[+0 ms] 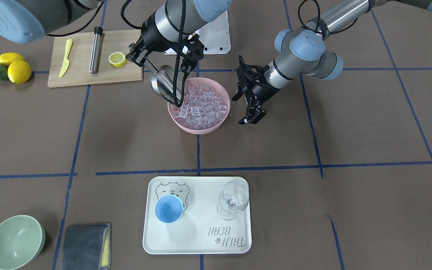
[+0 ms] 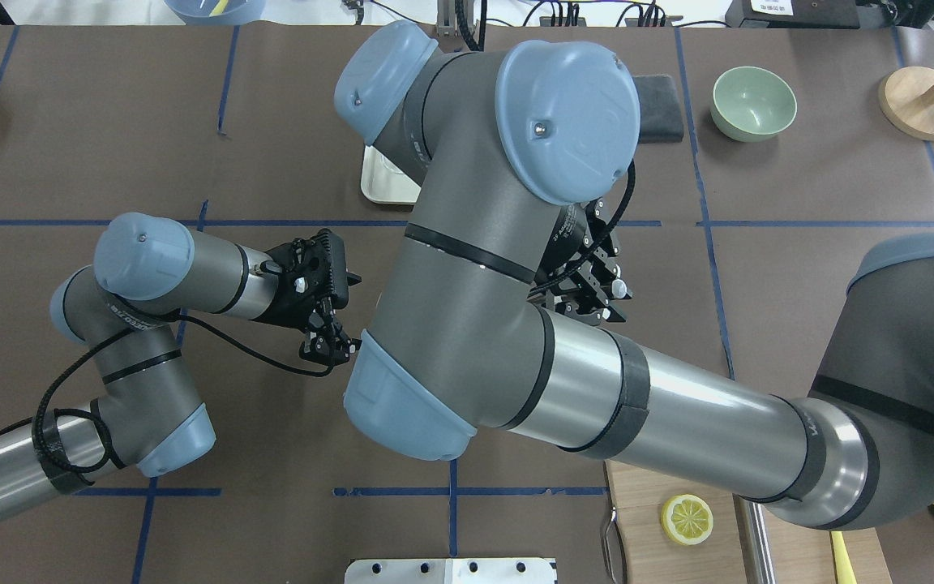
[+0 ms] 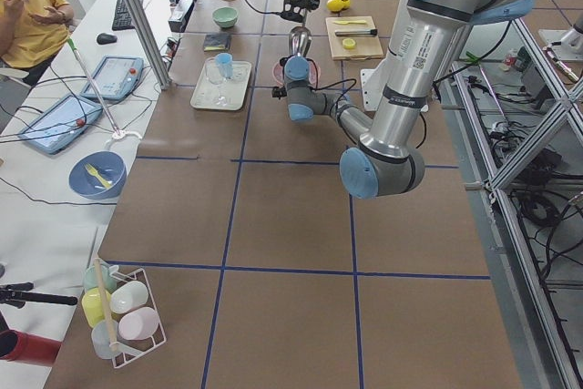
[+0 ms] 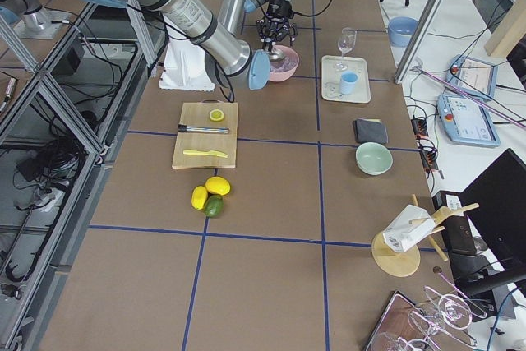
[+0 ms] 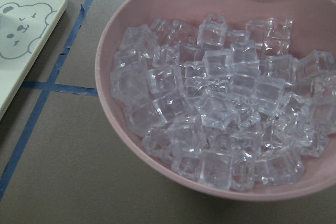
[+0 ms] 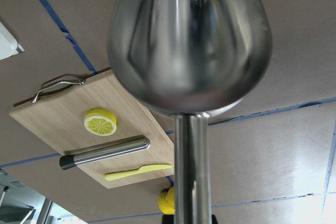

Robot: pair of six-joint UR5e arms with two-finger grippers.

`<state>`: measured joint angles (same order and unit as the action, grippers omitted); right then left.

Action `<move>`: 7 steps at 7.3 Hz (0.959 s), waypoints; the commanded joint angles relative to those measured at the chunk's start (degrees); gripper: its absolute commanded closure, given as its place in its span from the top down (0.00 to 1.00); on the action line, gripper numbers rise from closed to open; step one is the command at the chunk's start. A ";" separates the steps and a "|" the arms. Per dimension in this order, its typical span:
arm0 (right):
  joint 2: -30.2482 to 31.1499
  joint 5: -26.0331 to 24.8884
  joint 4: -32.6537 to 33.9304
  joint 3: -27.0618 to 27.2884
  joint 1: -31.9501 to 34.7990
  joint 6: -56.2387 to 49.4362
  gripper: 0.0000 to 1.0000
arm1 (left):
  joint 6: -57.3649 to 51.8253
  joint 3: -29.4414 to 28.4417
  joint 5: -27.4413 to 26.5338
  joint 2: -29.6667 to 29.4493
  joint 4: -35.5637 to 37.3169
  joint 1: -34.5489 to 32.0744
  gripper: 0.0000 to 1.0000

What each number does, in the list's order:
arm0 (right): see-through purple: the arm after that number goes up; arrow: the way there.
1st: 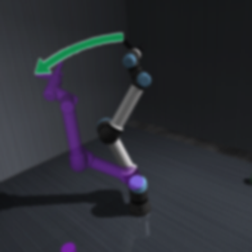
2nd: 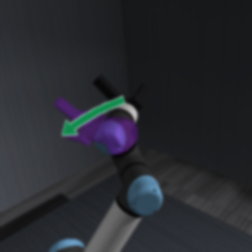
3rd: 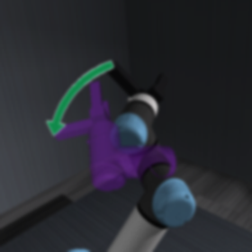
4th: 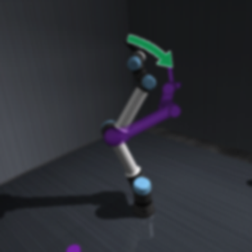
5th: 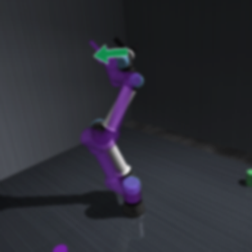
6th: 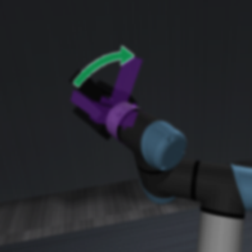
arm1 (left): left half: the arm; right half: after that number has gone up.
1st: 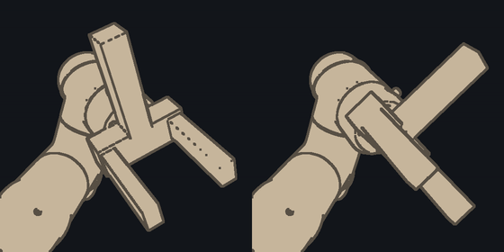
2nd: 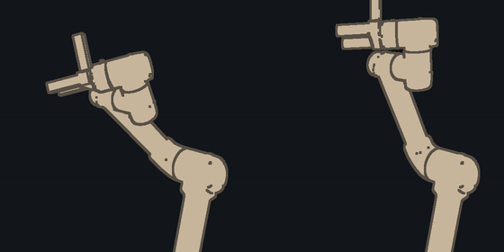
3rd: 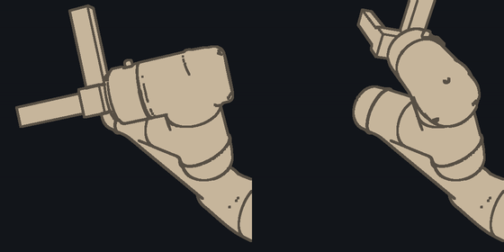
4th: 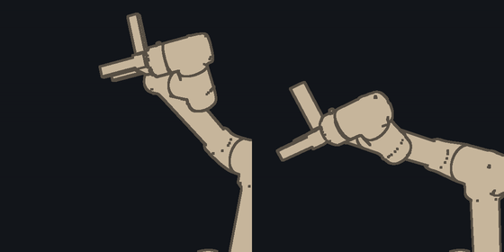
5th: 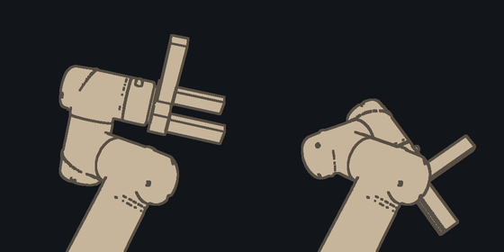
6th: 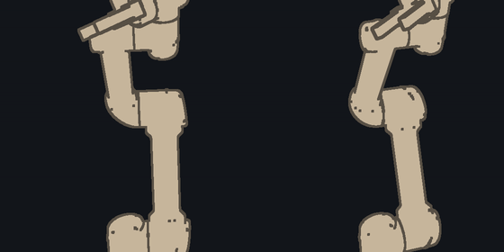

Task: Put ice in cup with scoop
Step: 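Swing the right arm over and lower the scoop into the bowl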

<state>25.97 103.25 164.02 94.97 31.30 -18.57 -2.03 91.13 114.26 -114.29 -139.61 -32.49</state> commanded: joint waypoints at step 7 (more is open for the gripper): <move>-1.10 4.07 -1.15 -6.38 -2.73 6.42 0.00 | 0.01 0.01 0.00 0.29 0.04 -0.12 1.00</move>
<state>24.66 106.70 163.50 89.00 29.40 -14.77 -2.02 91.18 114.26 -114.03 -139.57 -32.58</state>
